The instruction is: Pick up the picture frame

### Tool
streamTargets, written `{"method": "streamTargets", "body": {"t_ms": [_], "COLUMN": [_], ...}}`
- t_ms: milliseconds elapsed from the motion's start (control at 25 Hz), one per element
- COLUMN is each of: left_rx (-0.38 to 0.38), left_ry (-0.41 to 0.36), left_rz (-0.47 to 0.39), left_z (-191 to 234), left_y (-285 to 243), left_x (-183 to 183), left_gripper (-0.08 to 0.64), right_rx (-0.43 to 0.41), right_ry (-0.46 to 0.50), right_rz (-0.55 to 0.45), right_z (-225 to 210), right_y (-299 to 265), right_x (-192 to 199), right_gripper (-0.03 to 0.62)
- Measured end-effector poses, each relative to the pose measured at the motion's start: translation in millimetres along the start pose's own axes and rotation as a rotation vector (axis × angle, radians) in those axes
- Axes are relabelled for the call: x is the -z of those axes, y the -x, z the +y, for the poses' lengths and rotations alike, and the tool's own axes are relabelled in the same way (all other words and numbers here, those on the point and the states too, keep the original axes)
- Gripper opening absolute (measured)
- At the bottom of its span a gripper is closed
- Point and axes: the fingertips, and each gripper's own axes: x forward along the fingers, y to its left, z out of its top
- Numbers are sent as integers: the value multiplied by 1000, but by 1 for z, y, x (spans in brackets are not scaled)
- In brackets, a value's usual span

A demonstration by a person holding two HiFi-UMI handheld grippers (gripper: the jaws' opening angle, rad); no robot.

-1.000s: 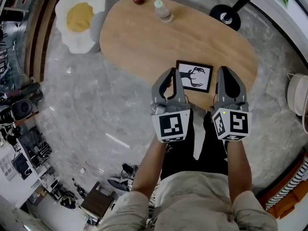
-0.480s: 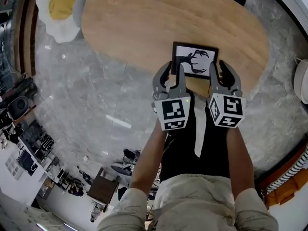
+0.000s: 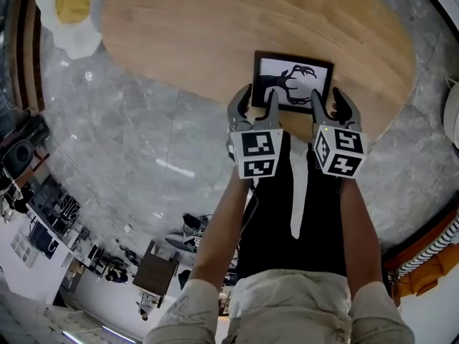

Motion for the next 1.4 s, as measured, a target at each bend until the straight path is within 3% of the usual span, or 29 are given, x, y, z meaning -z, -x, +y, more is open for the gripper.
{"method": "streamTargets", "body": {"t_ms": [280, 560, 1040, 1200, 1400], "left_rx": [23, 28, 69, 74, 76], "left_ry": [48, 62, 65, 48, 82], "left_rz": [70, 96, 137, 129, 145], "left_z": [2, 8, 6, 4, 8], "left_y": [-25, -41, -48, -49, -46], "left_x": [33, 43, 59, 60, 60], "left_gripper": [249, 277, 276, 259, 225], "right_rx": [24, 19, 22, 4, -2], "right_ry": [-27, -92, -111, -117, -136], "right_rz": [80, 118, 137, 144, 142], "right_z": [-15, -22, -20, -18, -20], "right_y": [-25, -34, -38, -40, -40], "right_x": [35, 51, 56, 57, 55], "right_gripper": [221, 221, 218, 184, 166]}}
